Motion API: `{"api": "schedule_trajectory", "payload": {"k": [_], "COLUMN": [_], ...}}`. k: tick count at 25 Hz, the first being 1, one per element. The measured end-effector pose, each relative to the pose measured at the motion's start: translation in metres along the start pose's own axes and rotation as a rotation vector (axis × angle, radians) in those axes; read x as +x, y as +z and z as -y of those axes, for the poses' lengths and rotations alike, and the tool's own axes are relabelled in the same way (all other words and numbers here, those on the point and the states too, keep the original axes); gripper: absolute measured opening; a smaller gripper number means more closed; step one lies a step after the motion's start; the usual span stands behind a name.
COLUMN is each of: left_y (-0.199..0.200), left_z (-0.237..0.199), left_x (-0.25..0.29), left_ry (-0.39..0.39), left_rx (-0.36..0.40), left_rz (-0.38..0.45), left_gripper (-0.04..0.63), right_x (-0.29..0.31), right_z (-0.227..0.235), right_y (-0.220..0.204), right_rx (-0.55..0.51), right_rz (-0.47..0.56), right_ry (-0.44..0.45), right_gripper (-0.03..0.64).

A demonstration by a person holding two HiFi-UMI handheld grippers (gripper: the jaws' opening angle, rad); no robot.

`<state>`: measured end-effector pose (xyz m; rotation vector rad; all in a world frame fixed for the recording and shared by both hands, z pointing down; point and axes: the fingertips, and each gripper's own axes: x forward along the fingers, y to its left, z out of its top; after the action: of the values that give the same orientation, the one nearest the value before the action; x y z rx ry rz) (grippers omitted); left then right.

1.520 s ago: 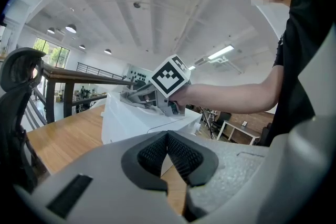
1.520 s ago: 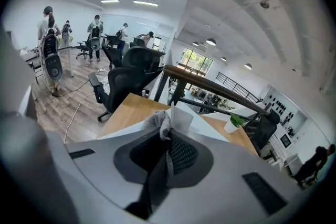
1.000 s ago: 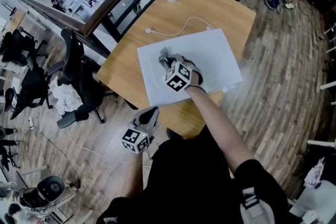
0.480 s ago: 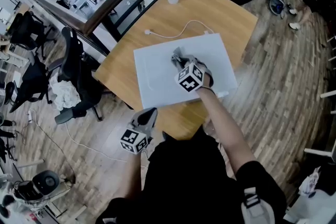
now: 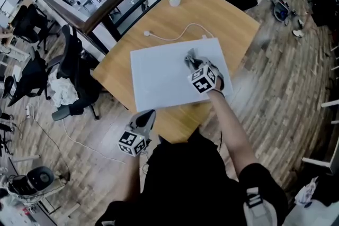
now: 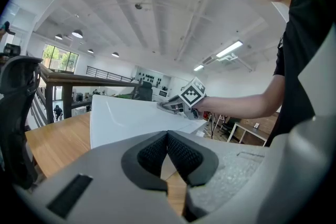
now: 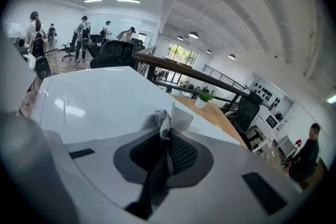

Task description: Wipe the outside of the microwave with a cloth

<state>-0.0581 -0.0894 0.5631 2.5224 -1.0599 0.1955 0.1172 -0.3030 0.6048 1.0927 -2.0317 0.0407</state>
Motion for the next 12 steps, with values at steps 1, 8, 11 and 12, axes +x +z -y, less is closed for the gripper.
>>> {"api": "schedule_trajectory", "payload": {"k": [1,8,11,12], "left_y": [0.0,-0.002,-0.002,-0.001], "left_z": [0.002,0.015,0.021,0.022], "left_x": [0.001,0.008,0.012,0.014], "left_ry": [0.005,0.044,0.053,0.058], "left_rx": [-0.001,-0.003,-0.006,-0.006], "left_rz": [0.0,-0.01,-0.008,-0.007], "left_gripper": [0.0,0.0,0.0,0.0], "right_x": [-0.002,-0.011,-0.016,-0.018], "right_z": [0.005,0.034,0.049,0.054], "right_y": [-0.004,-0.026,-0.038,-0.042], "right_rx": [0.006,-0.014,-0.028,-0.026], "right_rz": [0.0,-0.011,-0.025,-0.028], "right_ry": [-0.003,-0.035,-0.063,-0.07], "right_gripper": [0.023,0.023,0.023,0.023]}}
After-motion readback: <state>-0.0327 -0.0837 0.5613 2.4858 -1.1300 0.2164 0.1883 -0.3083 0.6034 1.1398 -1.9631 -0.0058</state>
